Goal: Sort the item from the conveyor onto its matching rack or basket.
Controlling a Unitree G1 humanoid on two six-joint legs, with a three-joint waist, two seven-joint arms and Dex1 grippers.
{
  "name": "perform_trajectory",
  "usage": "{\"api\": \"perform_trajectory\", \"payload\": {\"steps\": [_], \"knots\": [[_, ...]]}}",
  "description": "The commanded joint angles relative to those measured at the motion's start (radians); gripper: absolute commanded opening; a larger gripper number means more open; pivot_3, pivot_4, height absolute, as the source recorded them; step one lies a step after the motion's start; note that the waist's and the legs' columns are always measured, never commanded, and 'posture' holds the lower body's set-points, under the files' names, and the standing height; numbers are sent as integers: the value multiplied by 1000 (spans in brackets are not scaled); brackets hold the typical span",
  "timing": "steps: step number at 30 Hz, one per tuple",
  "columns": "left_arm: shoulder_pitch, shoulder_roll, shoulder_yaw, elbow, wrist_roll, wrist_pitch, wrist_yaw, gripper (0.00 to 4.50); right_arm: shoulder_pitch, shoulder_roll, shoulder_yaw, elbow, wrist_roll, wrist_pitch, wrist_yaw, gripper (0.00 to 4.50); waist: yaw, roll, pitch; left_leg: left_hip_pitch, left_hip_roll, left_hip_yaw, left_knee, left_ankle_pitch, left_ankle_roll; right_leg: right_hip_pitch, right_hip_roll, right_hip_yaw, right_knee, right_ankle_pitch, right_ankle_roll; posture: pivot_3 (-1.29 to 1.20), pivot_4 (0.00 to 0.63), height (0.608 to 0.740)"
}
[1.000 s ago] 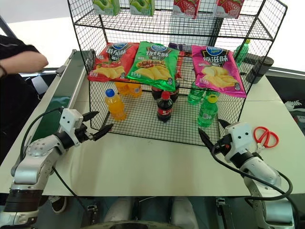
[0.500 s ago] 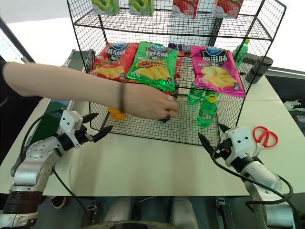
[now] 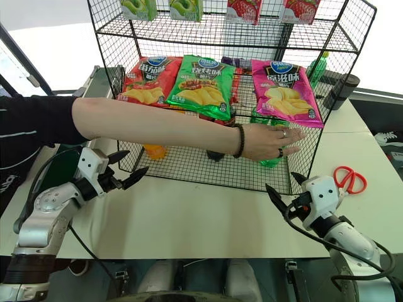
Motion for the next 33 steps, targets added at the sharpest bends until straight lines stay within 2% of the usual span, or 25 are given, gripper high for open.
{"api": "perform_trajectory", "payload": {"steps": [1,33], "knots": [[-4,3,27,-1,-10,-31,-9,4500,2,-1,-17,-42,14,-24,5,4303,0,0,0,0,0,0,0,0,0,0,0,0,0,0,0,0,150,740],[13,-7,31,-13,-12,-47,13,4500,-16,3,1,-28,1,-29,1,4303,0,0,0,0,0,0,0,0,0,0,0,0,0,0,0,0,150,740]]}}
